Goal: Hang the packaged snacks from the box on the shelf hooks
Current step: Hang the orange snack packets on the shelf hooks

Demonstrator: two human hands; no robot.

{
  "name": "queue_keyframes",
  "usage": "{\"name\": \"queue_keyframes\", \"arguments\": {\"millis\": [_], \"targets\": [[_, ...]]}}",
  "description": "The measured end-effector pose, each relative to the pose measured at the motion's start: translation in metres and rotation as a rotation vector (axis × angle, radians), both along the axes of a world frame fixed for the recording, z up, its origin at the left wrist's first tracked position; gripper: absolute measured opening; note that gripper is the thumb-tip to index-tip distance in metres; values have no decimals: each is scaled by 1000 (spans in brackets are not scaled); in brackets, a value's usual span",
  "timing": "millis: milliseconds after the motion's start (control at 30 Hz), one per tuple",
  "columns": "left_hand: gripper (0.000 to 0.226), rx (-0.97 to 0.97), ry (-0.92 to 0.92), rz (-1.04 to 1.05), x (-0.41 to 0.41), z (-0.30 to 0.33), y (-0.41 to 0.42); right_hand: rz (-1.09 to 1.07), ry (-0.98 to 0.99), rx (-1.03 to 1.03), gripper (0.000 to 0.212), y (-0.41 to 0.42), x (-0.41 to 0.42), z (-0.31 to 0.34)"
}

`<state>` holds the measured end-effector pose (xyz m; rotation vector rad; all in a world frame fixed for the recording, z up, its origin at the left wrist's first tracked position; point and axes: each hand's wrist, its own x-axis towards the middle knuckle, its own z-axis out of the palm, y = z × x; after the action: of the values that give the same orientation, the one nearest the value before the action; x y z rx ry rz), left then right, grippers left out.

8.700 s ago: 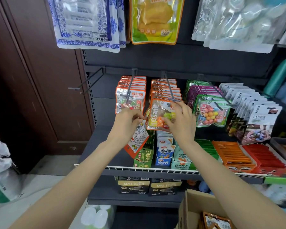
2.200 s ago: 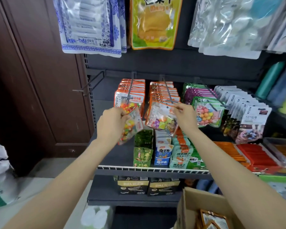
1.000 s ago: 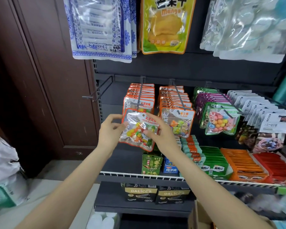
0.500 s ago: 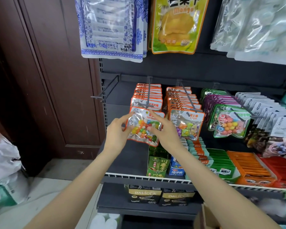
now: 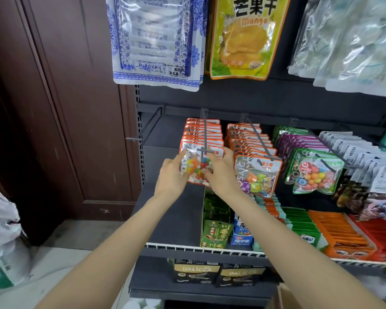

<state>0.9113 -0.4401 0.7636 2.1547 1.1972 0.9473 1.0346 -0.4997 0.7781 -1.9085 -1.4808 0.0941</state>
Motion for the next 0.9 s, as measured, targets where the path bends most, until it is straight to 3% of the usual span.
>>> {"name": "queue_keyframes", "arguments": {"millis": [67,233,367,500,800,900], "targets": [[55,-19,10,-20,5,1,1,-7,-1,-69,47,6,-2,-1],[49,26,23,38,1,-5,-18,-52,-263,74,58,-3,-5,-12],[39,98,60,61,-2,-20,-53,63,-83,111,43,-48,-3,-16],[26,53,112,-55,13,-43,-108,130,-37,-117,25,-109,19,-44],[19,-321,236,-288,100,-131,-274,43,29,-571,19,-282,121,-153],[24,-370,372,-392,132,-163,-325,2,67,-696,18,-331,148,-201]]}}
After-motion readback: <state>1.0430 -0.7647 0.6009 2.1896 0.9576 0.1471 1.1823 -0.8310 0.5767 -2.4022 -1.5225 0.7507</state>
